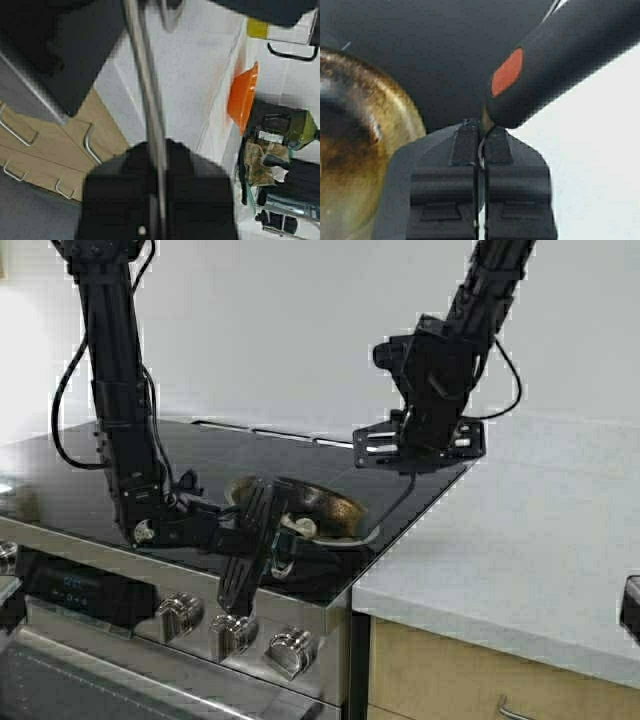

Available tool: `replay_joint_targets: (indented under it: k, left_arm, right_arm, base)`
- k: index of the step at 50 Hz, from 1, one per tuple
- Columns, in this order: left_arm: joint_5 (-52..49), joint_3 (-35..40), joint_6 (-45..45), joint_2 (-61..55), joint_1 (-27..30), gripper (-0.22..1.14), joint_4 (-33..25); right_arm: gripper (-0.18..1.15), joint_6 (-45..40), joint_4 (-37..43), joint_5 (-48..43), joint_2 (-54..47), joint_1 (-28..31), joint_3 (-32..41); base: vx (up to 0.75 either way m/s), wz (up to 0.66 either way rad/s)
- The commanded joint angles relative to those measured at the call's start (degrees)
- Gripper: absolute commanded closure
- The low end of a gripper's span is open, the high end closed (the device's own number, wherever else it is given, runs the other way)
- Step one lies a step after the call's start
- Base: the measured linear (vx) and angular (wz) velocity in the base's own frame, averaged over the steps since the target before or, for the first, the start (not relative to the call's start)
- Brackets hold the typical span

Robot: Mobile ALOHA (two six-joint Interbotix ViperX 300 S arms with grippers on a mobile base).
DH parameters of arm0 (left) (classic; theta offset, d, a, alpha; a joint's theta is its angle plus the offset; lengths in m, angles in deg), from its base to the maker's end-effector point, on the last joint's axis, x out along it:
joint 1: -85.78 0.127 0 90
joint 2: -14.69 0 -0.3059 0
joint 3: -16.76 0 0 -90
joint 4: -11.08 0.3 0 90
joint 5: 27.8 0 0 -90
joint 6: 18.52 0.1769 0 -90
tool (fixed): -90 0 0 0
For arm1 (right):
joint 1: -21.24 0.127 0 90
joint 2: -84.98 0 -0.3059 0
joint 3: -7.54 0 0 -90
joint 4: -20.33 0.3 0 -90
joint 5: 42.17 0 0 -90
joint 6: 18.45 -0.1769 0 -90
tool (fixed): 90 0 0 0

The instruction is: Add oil to the pan and cook the shrimp and serve it

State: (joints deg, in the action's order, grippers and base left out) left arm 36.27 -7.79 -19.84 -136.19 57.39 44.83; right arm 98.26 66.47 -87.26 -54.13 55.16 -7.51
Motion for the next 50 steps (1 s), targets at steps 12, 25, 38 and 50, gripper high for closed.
replay_joint_targets:
  k: [12,25,38,50]
  left_arm:
    - [0.2,0.6,-0.1,4.1,0.4,0.89,0.2]
    - [-0.8,0.6,-0.4,4.1,0.4,0.89,0.6]
    - [-2.8,1.8,-4.5,3.4,0.4,0.89,6.2]
    - [-5.7,2.8,-5.4,3.4,0.4,0.89,10.9]
  right_arm:
    - [0.9,0.6,0.6,3.1,-5.1,0.0,3.5]
    - [0.9,-6.9,1.3,4.1,-9.0,2.2,3.1]
    - [0.9,-12.7,1.3,6.0,-11.0,4.5,5.4]
    - [0.9,-12.7,1.3,10.0,-11.9,4.7,9.3]
  base:
    - [0.0,0.0]
    - [0.0,0.0]
    - [0.0,0.0]
    - [0.0,0.0]
